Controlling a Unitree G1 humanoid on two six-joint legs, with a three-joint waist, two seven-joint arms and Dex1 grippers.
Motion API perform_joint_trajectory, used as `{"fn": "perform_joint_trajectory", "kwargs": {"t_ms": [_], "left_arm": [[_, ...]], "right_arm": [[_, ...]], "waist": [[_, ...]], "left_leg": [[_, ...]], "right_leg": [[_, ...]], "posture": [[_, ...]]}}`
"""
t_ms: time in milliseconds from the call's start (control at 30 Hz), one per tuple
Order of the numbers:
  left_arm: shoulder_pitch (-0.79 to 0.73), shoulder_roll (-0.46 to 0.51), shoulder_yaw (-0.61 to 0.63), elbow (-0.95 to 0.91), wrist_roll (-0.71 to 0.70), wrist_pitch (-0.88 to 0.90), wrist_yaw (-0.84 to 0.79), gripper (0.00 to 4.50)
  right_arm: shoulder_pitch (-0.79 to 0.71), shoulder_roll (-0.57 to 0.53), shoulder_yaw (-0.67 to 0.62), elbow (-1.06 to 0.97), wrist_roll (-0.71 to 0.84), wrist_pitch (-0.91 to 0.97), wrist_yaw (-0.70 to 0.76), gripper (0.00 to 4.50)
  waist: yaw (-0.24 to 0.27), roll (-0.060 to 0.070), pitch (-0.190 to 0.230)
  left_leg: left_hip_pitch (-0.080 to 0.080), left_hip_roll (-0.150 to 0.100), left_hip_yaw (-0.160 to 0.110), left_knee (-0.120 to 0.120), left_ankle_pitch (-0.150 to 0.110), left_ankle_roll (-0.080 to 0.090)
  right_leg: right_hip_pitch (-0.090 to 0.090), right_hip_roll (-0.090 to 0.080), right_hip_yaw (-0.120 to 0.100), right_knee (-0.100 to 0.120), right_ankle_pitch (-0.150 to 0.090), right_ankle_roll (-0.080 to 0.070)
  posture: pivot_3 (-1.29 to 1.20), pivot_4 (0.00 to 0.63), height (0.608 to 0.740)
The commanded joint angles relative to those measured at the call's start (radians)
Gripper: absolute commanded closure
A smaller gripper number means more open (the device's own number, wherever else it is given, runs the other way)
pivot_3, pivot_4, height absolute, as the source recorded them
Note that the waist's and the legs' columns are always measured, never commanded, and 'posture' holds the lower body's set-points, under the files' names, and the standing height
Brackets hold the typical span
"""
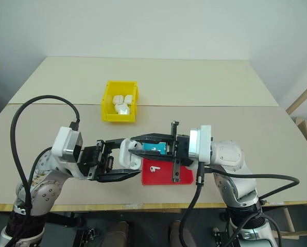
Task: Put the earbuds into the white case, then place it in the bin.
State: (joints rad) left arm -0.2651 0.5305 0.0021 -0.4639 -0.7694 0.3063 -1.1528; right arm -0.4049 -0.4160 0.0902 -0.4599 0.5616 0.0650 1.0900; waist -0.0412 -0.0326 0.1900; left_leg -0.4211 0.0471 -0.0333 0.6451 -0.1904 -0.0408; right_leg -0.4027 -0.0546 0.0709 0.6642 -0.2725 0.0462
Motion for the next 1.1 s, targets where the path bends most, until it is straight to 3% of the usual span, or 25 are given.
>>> {"fn": "perform_joint_trajectory", "kwargs": {"t_ms": [33,833,967,1100], "left_arm": [[-0.016,-0.008,0.005,-0.026,-0.016,-0.020,-0.003,1.67],[-0.021,-0.011,-0.003,-0.023,-0.027,-0.014,-0.027,1.67],[-0.021,-0.010,-0.003,-0.024,-0.026,-0.013,-0.026,1.67],[-0.020,-0.011,-0.002,-0.024,-0.026,-0.013,-0.028,1.67]], "right_arm": [[0.011,-0.009,0.012,0.001,-0.012,-0.030,0.012,3.76],[0.005,-0.018,0.036,0.037,-0.023,-0.092,0.030,3.76],[0.009,-0.018,0.034,0.036,-0.034,-0.104,0.027,2.61],[0.007,-0.019,0.030,0.037,-0.035,-0.107,0.023,2.61]], "waist": [[0.000,0.000,0.000],[0.000,0.000,0.000],[0.001,0.000,0.000],[0.000,0.000,0.000]], "left_leg": [[0.000,0.000,0.000,0.000,0.000,0.000],[0.000,0.000,0.000,0.000,0.000,0.000],[0.000,0.000,0.000,0.000,0.000,0.000],[0.000,0.000,0.000,0.000,0.000,0.000]], "right_leg": [[0.000,0.000,0.000,0.000,0.000,0.000],[0.000,0.000,0.000,0.000,0.000,0.000],[0.000,0.000,0.000,0.000,0.000,0.000],[0.000,0.000,0.000,0.000,0.000,0.000]], "posture": [[0.00,0.150,0.740],[0.00,0.150,0.740],[0.00,0.150,0.740],[0.00,0.150,0.740]]}}
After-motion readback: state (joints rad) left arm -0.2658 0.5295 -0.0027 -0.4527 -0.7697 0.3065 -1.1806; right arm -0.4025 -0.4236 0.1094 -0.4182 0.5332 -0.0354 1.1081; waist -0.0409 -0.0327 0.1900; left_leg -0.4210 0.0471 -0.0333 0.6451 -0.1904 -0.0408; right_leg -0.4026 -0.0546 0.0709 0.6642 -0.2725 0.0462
